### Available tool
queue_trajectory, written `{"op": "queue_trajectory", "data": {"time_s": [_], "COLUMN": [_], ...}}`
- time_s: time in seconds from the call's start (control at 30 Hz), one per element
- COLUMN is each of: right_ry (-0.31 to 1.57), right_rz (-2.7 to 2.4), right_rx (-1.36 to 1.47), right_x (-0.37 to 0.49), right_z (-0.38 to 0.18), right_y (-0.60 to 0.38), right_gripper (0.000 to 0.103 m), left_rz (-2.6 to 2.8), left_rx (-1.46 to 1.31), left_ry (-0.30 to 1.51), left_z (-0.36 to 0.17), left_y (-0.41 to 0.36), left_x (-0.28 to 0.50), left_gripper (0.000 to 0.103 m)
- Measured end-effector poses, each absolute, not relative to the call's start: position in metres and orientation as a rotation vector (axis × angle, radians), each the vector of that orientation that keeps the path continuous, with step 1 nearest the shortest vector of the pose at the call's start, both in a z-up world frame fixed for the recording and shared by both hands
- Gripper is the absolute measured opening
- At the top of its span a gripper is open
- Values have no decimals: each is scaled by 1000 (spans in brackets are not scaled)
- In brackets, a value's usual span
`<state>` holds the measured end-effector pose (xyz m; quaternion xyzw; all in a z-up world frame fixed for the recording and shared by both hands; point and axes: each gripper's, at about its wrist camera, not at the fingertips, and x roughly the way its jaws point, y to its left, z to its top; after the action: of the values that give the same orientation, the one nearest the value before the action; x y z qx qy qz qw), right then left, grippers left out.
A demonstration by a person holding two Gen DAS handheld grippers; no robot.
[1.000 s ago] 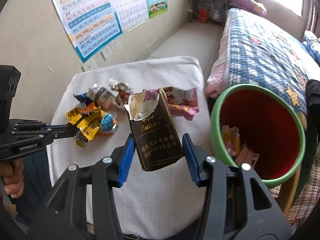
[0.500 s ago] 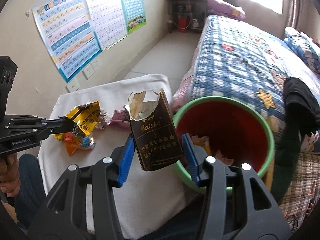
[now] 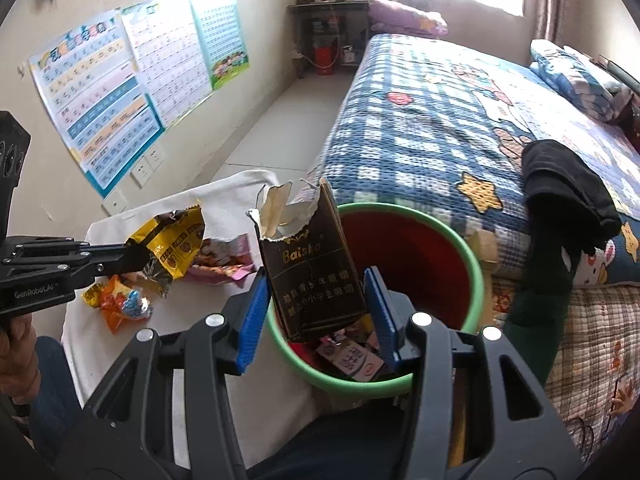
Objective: Collect trash
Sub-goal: 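Carry both items over the red bucket and open both tools to drop them, then move both tools back over the trash pile on the table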
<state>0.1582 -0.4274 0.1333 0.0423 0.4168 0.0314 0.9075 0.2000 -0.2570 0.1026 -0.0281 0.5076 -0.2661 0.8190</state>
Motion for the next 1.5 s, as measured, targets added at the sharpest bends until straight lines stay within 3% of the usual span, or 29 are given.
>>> {"op": "queue_trajectory", "data": {"time_s": [1.03,1.07,1.1,1.27,1.5], "right_ry": [882,892,903,915,915], "right_rz": [-13,-11,-10,-27,-47], "right_rx": [188,188,186,178,174], "right_x": [173,175,177,176,171], "right_z": [111,109,107,103,103], "right_y": [-498,-499,-498,-498,-493], "right_gripper": [48,49,50,70,94], "left_rz": [-647,-646,-641,-612,-562], "left_rx": [10,9,7,-1,-13], "left_ry": [1134,1145,1150,1148,1116], "left_z": [88,86,85,82,86], "left_y": [-348,-348,-349,-344,-321], "left_x": [237,239,240,242,239], "left_gripper": [0,9,24,62,88]}}
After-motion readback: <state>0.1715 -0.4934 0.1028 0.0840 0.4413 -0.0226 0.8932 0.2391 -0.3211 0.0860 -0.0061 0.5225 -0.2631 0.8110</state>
